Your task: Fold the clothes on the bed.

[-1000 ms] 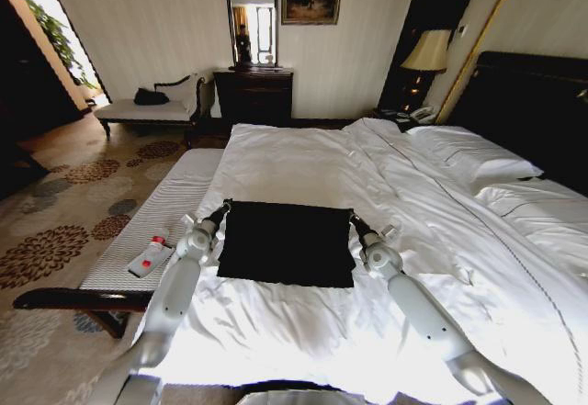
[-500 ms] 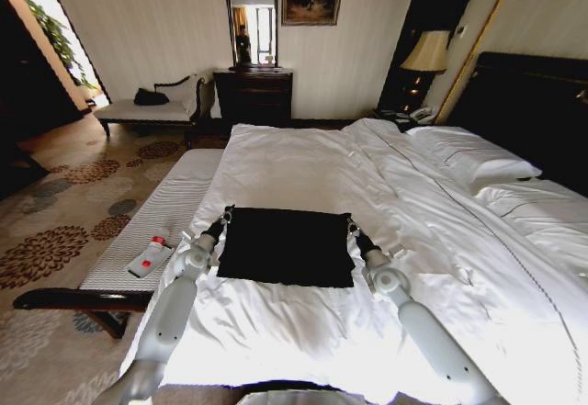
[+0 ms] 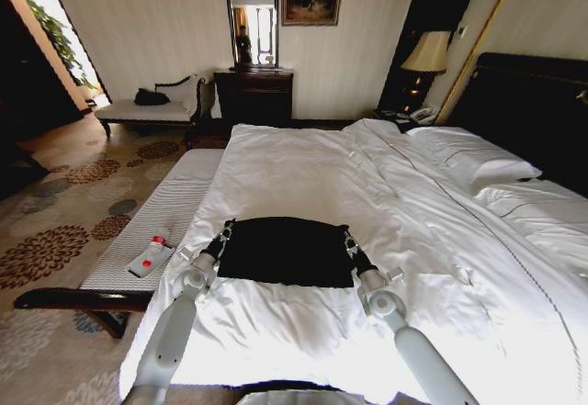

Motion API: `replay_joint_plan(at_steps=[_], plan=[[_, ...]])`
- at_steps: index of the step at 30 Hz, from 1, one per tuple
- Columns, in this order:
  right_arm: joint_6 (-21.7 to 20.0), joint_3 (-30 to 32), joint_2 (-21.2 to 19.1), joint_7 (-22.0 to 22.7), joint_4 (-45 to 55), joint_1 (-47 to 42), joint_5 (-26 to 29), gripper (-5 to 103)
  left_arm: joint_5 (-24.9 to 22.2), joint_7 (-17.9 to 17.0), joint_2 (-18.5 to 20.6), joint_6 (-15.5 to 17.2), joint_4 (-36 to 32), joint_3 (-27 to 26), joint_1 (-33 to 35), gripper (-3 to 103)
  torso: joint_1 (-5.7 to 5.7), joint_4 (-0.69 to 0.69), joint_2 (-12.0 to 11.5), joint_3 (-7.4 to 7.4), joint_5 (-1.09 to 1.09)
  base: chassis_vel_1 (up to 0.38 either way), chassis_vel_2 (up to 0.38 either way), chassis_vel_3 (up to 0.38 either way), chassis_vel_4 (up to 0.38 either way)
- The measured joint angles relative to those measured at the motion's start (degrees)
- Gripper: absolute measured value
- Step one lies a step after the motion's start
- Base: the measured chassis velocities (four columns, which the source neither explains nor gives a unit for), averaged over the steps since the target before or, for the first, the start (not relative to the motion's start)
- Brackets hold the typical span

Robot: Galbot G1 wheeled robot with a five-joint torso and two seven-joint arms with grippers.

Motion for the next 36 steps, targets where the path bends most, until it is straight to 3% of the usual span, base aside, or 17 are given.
replay_joint_plan(at_steps=[6,19,36], plan=[[0.7,1.0,1.7,-2.1,0.8,-3.1,0.2,1,-0.1,1.2,0.9,-0.4,0.1,0.1,0.9,2,0.0,0.01,0.0,0.0,0.0,0.0,0.0,0.0,0.0],[2.9,2.6,1.2,-6.1,2.5,-9.2,-2.6,1,-0.4,4.9,4.6,-0.8,-4.3,-0.9,5.7,2,0.0,0.0,0.0,0.0,0.0,0.0,0.0,0.0,0.0],[5.3,4.9,2.9,-8.1,1.2,-12.1,-2.8,1,-0.6,7.1,4.6,-0.8,-3.1,-2.7,7.2,2,0.0,0.0,0.0,0.0,0.0,0.0,0.0,0.0,0.0]])
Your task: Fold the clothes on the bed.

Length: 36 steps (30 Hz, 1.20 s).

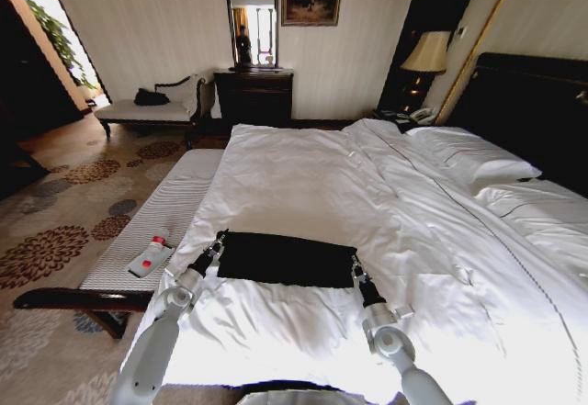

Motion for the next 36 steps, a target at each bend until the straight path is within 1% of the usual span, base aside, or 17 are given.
replay_joint_plan(at_steps=[5,13,17,18,19,20,22,25,26,29,30,31,32,33,34,35,36], plan=[[0.9,0.1,1.0,-1.4,0.0,-1.2,-1.4,1,1.5,1.4,0.0,-0.1,-0.1,-0.2,1.0,2,0.0,0.01,0.0,0.0,0.0,0.0,0.0,0.0,0.0],[2.0,0.2,3.3,-2.4,-0.5,-2.8,-3.6,1,4.4,3.2,-1.7,-1.0,-0.3,-1.8,2.5,2,0.0,0.0,0.0,0.0,0.0,0.0,0.0,0.0,0.0],[2.4,0.3,3.5,-2.4,-0.7,-3.3,-4.3,1,5.4,3.3,-1.8,-1.6,0.1,-2.1,3.2,2,0.0,0.01,0.0,0.0,0.0,0.0,0.0,0.0,0.0],[2.6,0.4,3.5,-2.3,-0.7,-3.5,-4.5,-2,5.5,2.9,-1.8,-1.7,0.0,-2.2,3.5,2,0.0,0.01,0.0,0.0,0.0,0.0,0.0,0.0,0.0],[2.7,0.4,3.4,-2.3,-0.7,-3.6,-4.6,2,5.6,2.5,-1.8,-1.7,-0.3,-2.3,3.8,-2,0.0,0.01,0.0,0.0,0.0,0.0,0.0,0.0,0.0],[2.9,0.5,3.3,-2.3,-0.6,-3.9,-4.8,7,5.8,2.1,-1.8,-1.8,-0.7,-2.4,4.2,2,0.0,0.01,0.0,0.0,-0.01,0.0,0.0,0.0,0.0],[3.0,0.6,3.3,-2.3,-0.5,-4.0,-4.9,7,5.9,1.9,-1.8,-1.9,-1.1,-2.5,4.4,2,0.0,0.0,0.0,0.0,-0.01,0.0,0.0,0.0,0.0],[3.9,1.3,2.9,-2.4,1.0,-5.5,-5.9,23,6.6,1.3,-1.5,-2.6,-4.6,-3.9,6.5,18,0.0,0.0,0.0,0.0,0.0,0.0,0.0,0.0,0.0],[3.9,1.3,2.9,-2.4,1.0,-5.5,-5.9,23,6.6,1.3,-1.5,-2.6,-4.6,-3.9,6.5,18,0.0,0.0,0.0,0.0,0.0,0.0,0.0,0.0,0.0],[4.6,2.3,2.5,-2.4,4.6,-7.5,-7.0,39,6.6,1.2,-1.4,-3.4,-9.8,-6.8,10.1,34,0.0,0.01,0.0,0.0,0.0,0.0,0.0,0.0,0.0],[4.7,2.8,2.3,-2.3,6.2,-8.3,-6.9,44,6.4,1.2,-1.3,-3.6,-11.7,-8.0,11.5,34,0.0,0.01,0.0,0.0,0.0,0.0,0.0,0.0,0.0],[4.7,2.8,2.3,-2.3,6.2,-8.3,-6.9,44,6.4,1.2,-1.3,-3.6,-11.7,-8.0,11.5,34,0.0,0.01,0.0,0.0,0.0,0.0,0.0,0.0,0.0],[4.8,3.3,2.2,-2.1,7.4,-8.7,-6.8,44,6.2,1.3,-1.2,-3.7,-13.0,-8.7,12.3,39,-0.01,0.02,0.0,0.0,0.0,0.0,0.0,0.0,0.0],[4.8,3.9,2.1,-1.9,8.6,-9.2,-6.6,50,5.8,1.3,-1.1,-3.7,-14.9,-9.8,13.3,44,0.0,0.03,0.0,0.0,-0.01,0.0,0.0,0.0,0.0],[4.8,5.0,1.5,-1.0,10.8,-9.8,-6.2,56,4.8,1.4,-0.8,-3.7,-18.3,-11.4,14.7,50,-0.01,0.02,0.0,0.0,-0.01,0.0,0.0,0.0,0.0],[4.8,5.6,1.0,0.1,12.0,-9.7,-6.3,61,3.9,1.0,-0.5,-3.7,-20.4,-12.3,15.0,50,-0.01,0.02,0.0,-0.01,0.01,0.0,0.0,0.0,0.0],[4.8,5.6,1.0,0.1,12.0,-9.7,-6.3,61,3.9,1.0,-0.5,-3.7,-20.4,-12.3,15.0,50,-0.01,0.02,0.0,-0.01,0.01,0.0,0.0,0.0,0.0]])
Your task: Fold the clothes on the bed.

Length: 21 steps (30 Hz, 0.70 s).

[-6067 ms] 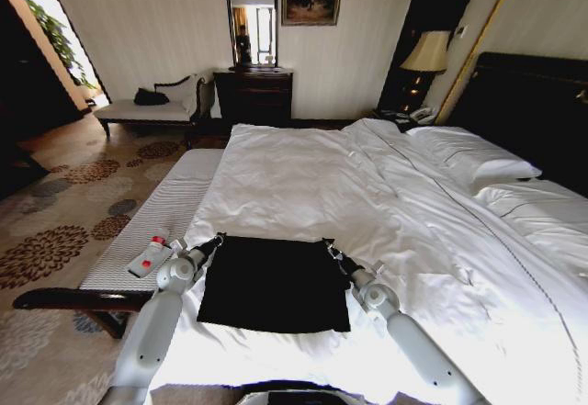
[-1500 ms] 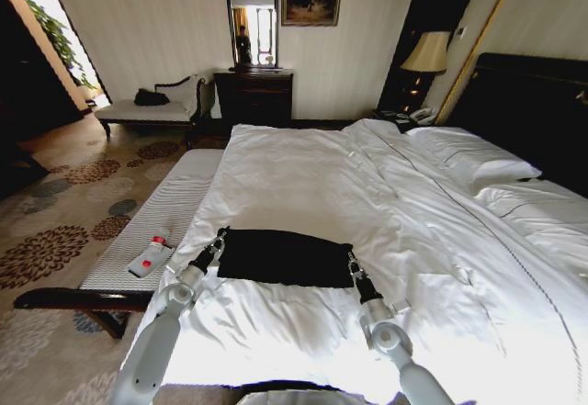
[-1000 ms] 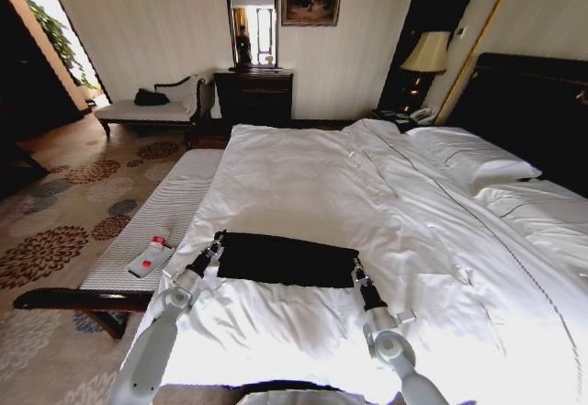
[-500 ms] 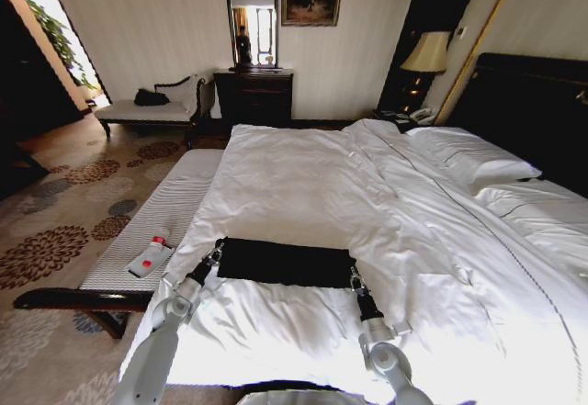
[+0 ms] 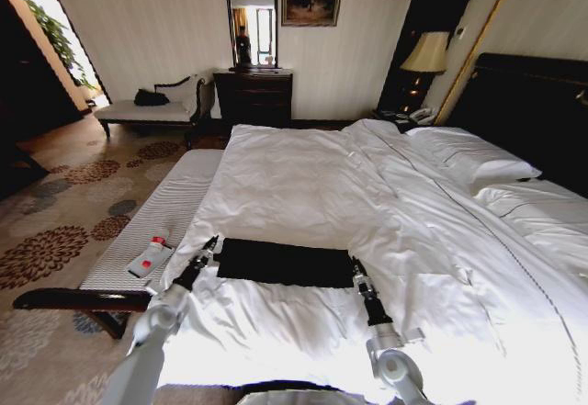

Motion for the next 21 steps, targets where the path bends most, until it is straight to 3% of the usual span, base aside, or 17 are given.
replay_joint_plan(at_steps=[1,3,4,5,7,8,9,12,13,15,16,18,21], plan=[[-0.6,0.5,-1.1,2.7,1.4,0.7,-0.8,66,-1.1,-1.5,0.4,0.3,-2.4,-0.6,-0.5,61,0.0,-0.01,0.0,0.0,0.0,0.0,0.0,0.0,0.0],[-2.8,0.5,-3.3,8.5,2.6,3.0,-2.9,77,-0.9,-5.8,1.1,1.6,-4.3,0.3,-3.4,66,0.0,-0.01,0.0,0.0,0.01,0.0,0.0,0.0,0.0],[-2.8,0.5,-3.3,8.5,2.6,3.0,-2.9,77,-0.9,-5.8,1.1,1.6,-4.3,0.3,-3.4,66,0.0,-0.01,0.0,0.0,0.01,0.0,0.0,0.0,0.0],[-4.5,0.1,-4.5,11.8,2.6,4.7,-4.4,77,0.3,-8.3,1.5,2.4,-4.3,1.5,-5.3,72,0.0,-0.02,0.0,0.0,0.0,0.0,0.0,0.0,0.0],[-7.4,-1.1,-6.6,18.1,2.2,7.4,-7.1,88,2.9,-13.2,2.0,4.1,-3.9,4.0,-9.0,82,0.01,-0.03,0.0,0.01,0.0,0.0,0.0,0.0,0.0],[-9.3,-2.0,-7.8,21.8,1.8,9.0,-8.1,93,4.9,-16.6,2.3,5.5,-3.4,5.8,-11.2,82,0.02,-0.04,0.0,0.02,0.0,0.0,0.0,0.0,0.0],[-9.3,-2.0,-7.8,21.8,1.8,9.0,-8.1,93,4.9,-16.6,2.3,5.5,-3.4,5.8,-11.2,82,0.02,-0.04,0.0,0.02,0.0,0.0,0.0,0.0,0.0],[-13.2,-4.9,-10.7,28.0,0.9,13.0,-6.6,99,10.7,-23.6,2.8,8.5,-2.2,11.6,-15.5,97,0.02,-0.02,0.0,0.02,0.0,0.0,0.0,0.0,0.0],[-13.2,-4.9,-10.7,28.0,0.9,13.0,-6.6,99,10.7,-23.6,2.8,8.5,-2.2,11.6,-15.5,97,0.02,-0.02,0.0,0.02,0.0,0.0,0.0,0.0,0.0],[-15.0,-7.2,-11.5,30.8,0.5,14.9,-6.1,100,18.0,-26.5,2.4,9.7,-2.0,15.9,-16.1,100,0.02,-0.02,0.0,0.02,-0.01,0.0,0.0,0.0,0.0],[-15.0,-7.2,-11.5,30.8,0.5,14.9,-6.1,100,18.0,-26.5,2.4,9.7,-2.0,15.9,-16.1,100,0.02,-0.02,0.0,0.02,-0.01,0.0,0.0,0.0,0.0],[-16.1,-9.2,-11.5,32.3,0.1,15.0,-9.4,100,26.8,-27.3,1.7,9.7,-2.1,17.7,-14.3,100,0.02,-0.02,0.0,0.02,-0.01,0.0,0.0,0.0,0.0],[-17.8,-11.2,-11.5,33.3,0.2,13.1,-13.5,100,34.5,-27.4,1.8,9.7,-3.0,18.1,-10.0,100,0.02,-0.02,0.0,0.01,0.0,0.0,0.0,0.0,0.0]])
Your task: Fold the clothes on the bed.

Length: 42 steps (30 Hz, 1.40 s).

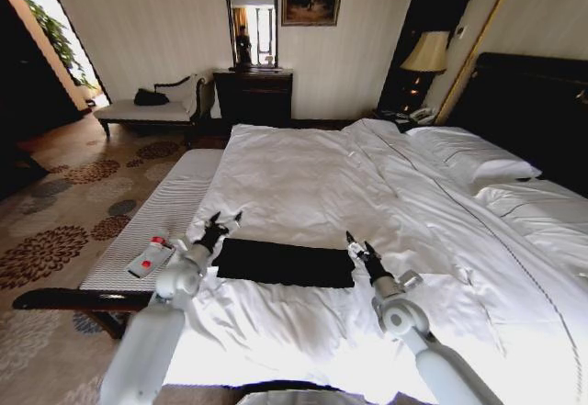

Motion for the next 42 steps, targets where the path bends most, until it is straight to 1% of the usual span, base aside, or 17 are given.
replay_joint_plan(at_steps=[1,5,9,16,20,23,26,27,30,31,32,33,35,36,37,41,42], plan=[[0.0,0.0,0.0,0.0,0.0,0.0,0.0,100,0.0,0.0,0.0,0.0,0.0,0.0,0.0,100,0.0,0.0,0.0,0.0,0.0,0.0,0.0,0.0,0.0],[-1.4,-1.9,0.4,-0.3,-2.0,-3.2,-8.1,100,7.3,1.0,0.0,-1.4,0.0,-0.8,7.7,100,-0.02,0.02,0.0,-0.01,-0.01,0.0,0.0,0.0,0.0],[-2.0,-2.4,0.9,1.5,-3.8,-3.8,-10.6,100,10.6,1.4,-1.5,-2.8,3.0,-1.0,10.0,100,-0.02,0.0,0.0,-0.01,-0.01,0.0,0.0,0.0,0.0],[-3.6,-0.5,0.4,6.4,-4.3,-3.9,-12.4,100,12.0,1.7,-2.4,-4.1,4.4,-2.0,11.9,100,-0.02,-0.01,0.0,-0.01,-0.01,0.0,0.0,0.0,0.0],[-3.1,2.3,0.4,9.4,-2.1,-4.1,-12.9,100,11.8,1.9,-1.9,-4.2,2.4,-3.4,13.5,100,-0.02,0.01,0.0,-0.01,-0.01,0.0,0.0,0.0,0.0],[-2.0,4.0,0.5,9.8,0.1,-4.5,-12.2,100,11.0,1.9,-1.7,-4.5,0.0,-4.5,14.4,100,-0.01,0.01,0.0,0.0,-0.02,0.0,0.0,0.0,0.0],[-1.2,6.4,0.6,9.5,3.5,-6.2,-9.7,100,8.1,2.0,-1.4,-5.0,-5.2,-6.5,16.0,100,-0.01,0.0,0.0,0.0,-0.02,0.0,0.0,0.0,0.0],[-1.2,6.4,0.6,9.5,3.5,-6.2,-9.7,100,8.1,2.0,-1.4,-5.0,-5.2,-6.5,16.0,100,-0.01,0.0,0.0,0.0,-0.02,0.0,0.0,0.0,0.0],[-1.6,7.4,0.2,8.0,5.2,-8.1,-4.6,100,2.7,1.9,-1.4,-4.7,-10.8,-9.7,16.9,100,-0.02,0.0,0.0,-0.01,-0.01,0.0,0.0,0.0,0.0],[-2.4,7.6,0.1,7.9,5.7,-8.6,-2.0,100,-0.3,1.2,-1.5,-4.1,-13.0,-11.0,16.7,100,-0.02,0.01,0.0,-0.01,-0.01,0.0,0.0,0.0,0.0],[-4.2,7.9,0.0,7.9,6.2,-9.1,1.4,100,-5.5,-0.9,-1.4,-2.5,-16.2,-12.7,15.8,100,-0.02,0.01,0.0,-0.01,-0.02,0.0,0.0,0.0,0.0],[-4.2,7.9,0.0,7.9,6.2,-9.1,1.4,100,-5.5,-0.9,-1.4,-2.5,-16.2,-12.7,15.8,100,-0.02,0.01,0.0,-0.01,-0.02,0.0,0.0,0.0,0.0],[-6.7,8.1,-0.2,8.2,6.3,-9.3,6.0,100,-13.4,-4.3,-1.1,-0.4,-21.0,-14.5,13.5,100,-0.01,0.0,0.0,-0.01,-0.01,0.0,0.0,0.0,0.0],[-6.7,8.1,-0.2,8.2,6.3,-9.3,6.0,100,-13.4,-4.3,-1.1,-0.4,-21.0,-14.5,13.5,100,-0.01,0.0,0.0,-0.01,-0.01,0.0,0.0,0.0,0.0],[-8.2,8.1,-0.4,8.6,6.2,-9.1,9.3,100,-17.5,-6.2,-0.7,0.8,-24.2,-15.4,11.6,100,-0.01,-0.02,0.0,-0.01,-0.01,0.0,0.0,0.0,0.0],[-10.4,6.9,-0.6,8.3,4.8,-6.7,17.0,100,-21.3,-8.2,0.4,3.2,-31.7,-15.4,8.4,100,-0.01,0.01,0.0,0.0,0.01,0.0,0.0,0.0,0.0],[-10.4,6.9,-0.6,8.3,4.8,-6.7,17.0,100,-21.3,-8.2,0.4,3.2,-31.7,-15.4,8.4,100,-0.01,0.01,0.0,0.0,0.01,0.0,0.0,0.0,0.0]])
